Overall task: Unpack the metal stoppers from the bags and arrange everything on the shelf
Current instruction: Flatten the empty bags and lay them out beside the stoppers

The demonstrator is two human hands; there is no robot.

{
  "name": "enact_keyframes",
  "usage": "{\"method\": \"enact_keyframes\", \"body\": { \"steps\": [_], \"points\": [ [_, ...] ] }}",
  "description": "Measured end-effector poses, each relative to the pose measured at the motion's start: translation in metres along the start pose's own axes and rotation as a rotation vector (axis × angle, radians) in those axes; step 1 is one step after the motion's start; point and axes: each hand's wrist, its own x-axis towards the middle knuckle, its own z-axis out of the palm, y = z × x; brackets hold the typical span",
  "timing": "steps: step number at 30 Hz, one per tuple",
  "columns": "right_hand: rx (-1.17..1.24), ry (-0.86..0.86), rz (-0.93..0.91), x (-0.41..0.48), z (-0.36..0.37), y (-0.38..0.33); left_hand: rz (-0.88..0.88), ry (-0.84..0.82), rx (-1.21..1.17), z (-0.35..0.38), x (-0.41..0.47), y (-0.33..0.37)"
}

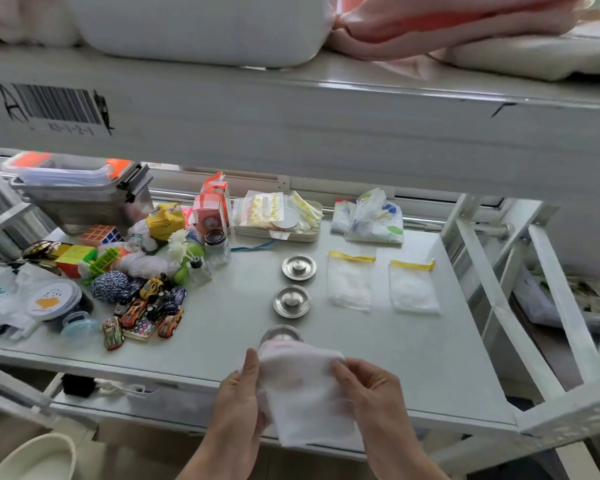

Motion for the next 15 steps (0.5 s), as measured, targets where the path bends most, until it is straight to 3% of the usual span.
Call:
{"method": "enact_keyframes", "body": {
  "steps": [10, 12, 15],
  "points": [
    [0.210, 0.171, -0.128, 0.043, -0.025, -0.035, 0.037, -0.046, -0.045, -0.028, 0.000, 0.020],
    [0.115, 0.235, -0.062, 0.060, -0.035, -0.019, 0.047, -0.058, -0.054, -0.031, -0.001, 0.022],
    [-0.227, 0.308, 0.103, 0.083, -0.053, 0.021, 0.044, -0.072, -0.055, -0.032, -0.003, 0.020]
  ]
}}
